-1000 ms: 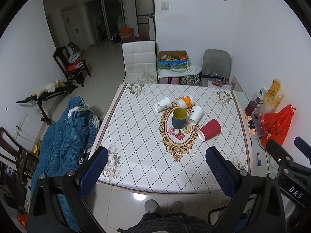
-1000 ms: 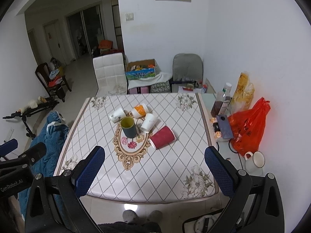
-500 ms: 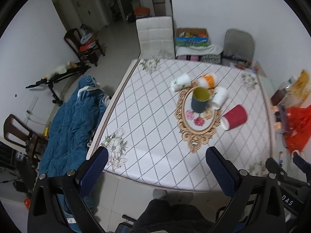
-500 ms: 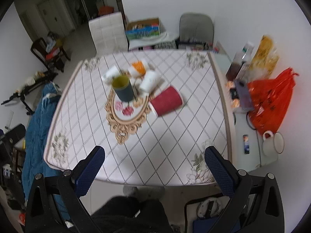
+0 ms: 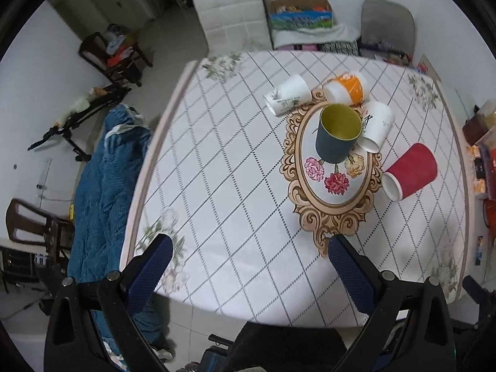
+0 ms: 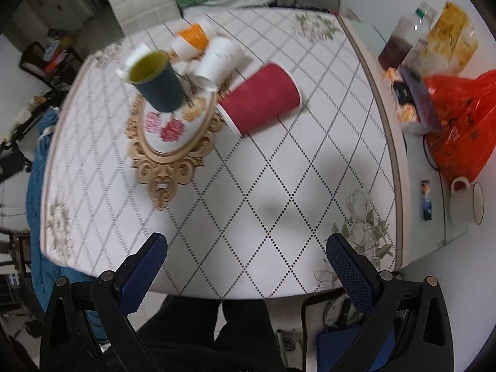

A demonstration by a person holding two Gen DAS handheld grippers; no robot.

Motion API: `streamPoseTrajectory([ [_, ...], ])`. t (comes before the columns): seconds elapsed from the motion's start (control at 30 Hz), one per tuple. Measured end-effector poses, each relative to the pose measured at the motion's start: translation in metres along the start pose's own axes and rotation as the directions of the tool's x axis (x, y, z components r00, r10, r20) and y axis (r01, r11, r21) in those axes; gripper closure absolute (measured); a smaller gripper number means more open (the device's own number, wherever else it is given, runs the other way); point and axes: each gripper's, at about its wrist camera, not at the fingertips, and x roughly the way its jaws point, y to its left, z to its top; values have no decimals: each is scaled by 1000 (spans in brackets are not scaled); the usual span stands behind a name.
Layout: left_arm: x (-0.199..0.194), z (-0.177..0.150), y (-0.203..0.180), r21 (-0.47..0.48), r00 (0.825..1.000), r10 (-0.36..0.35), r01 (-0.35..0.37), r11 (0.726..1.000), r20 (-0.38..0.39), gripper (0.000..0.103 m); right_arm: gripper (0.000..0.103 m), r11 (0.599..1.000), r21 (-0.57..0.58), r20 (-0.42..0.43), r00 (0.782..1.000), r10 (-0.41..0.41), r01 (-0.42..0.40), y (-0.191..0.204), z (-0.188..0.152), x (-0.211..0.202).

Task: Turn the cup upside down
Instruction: 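Move the right tool toward the upright dark teal cup on the placemat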

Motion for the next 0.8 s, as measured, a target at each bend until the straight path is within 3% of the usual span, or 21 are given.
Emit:
streamPoseTrajectory([
  [0.2,47,36,-21,98,999,-34,36,995,-27,0,0,999,53,-93,996,-8,13,-1,10,53],
  [0.33,77,58,-41,209,999,-41,35,977,20,0,0,997,75,-128,991,-22,32,0,18,79],
  [0.53,117,76,-74,391,994,-65,27,920,84,1,0,993,98,-160,986,-53,69,0,33,107],
  [0.8,134,84,-110,544,969,-147,14,839,201,1,0,987,100,-187,977,-102,122,-2,50,125],
])
